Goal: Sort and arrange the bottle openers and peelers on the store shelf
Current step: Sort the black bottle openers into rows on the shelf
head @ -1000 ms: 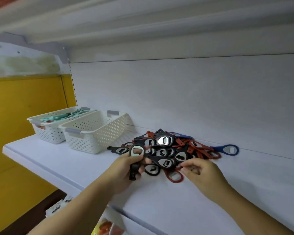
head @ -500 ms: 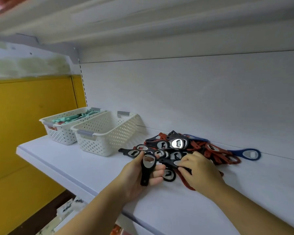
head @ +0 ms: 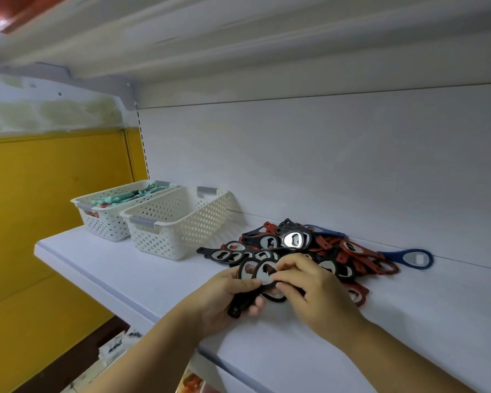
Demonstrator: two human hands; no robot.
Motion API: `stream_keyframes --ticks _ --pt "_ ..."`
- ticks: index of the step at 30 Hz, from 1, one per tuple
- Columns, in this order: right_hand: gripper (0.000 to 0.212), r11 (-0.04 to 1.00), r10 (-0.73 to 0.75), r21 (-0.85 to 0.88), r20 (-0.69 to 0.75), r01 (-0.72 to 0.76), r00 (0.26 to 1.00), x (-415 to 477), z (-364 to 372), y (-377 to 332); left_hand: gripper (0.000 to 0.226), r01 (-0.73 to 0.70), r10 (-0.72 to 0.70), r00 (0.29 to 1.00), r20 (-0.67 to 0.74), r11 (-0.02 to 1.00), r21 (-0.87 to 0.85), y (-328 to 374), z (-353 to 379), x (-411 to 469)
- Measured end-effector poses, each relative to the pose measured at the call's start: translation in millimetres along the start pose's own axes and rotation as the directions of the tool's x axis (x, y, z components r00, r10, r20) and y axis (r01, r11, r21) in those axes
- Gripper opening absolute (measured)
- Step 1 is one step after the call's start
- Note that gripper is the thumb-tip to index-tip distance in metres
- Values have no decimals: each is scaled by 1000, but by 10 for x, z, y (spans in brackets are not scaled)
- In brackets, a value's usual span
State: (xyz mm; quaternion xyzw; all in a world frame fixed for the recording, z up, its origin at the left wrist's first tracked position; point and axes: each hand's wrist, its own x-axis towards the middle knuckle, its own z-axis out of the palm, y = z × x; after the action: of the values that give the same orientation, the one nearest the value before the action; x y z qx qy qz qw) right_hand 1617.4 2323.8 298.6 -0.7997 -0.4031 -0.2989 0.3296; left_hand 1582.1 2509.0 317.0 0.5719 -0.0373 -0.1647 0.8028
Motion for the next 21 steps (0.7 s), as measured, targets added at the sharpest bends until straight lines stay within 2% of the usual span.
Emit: stream_keyframes --ticks 3,5,8,14,19,21 --pt "30 988 142 -59 -15 -142 990 18 -73 47 22 -29 29 999 -33 1000 -2 -4 -5 4" --pt "37 945 293 -178 76 -276 953 -17 -142 172 22 -39 36 997 -64 998 -42 -3 3 2" --pt "35 868 415 -381 200 -320 887 -79 -195 308 14 -33 21 994 -109 993 -110 5 20 -20" --pt "17 877 380 -368 134 -310 915 -49 -156 301 44 -82 52 989 -140 973 -216 -16 -30 9" --pt "11 877 399 -290 -1 -382 917 -21 -171 318 27 -51 9 985 -173 970 -236 -17 -22 28" --pt "9 885 397 -243 -49 -396 917 -16 -161 320 26 -29 -14 984 -180 972 -234 0 -5 13"
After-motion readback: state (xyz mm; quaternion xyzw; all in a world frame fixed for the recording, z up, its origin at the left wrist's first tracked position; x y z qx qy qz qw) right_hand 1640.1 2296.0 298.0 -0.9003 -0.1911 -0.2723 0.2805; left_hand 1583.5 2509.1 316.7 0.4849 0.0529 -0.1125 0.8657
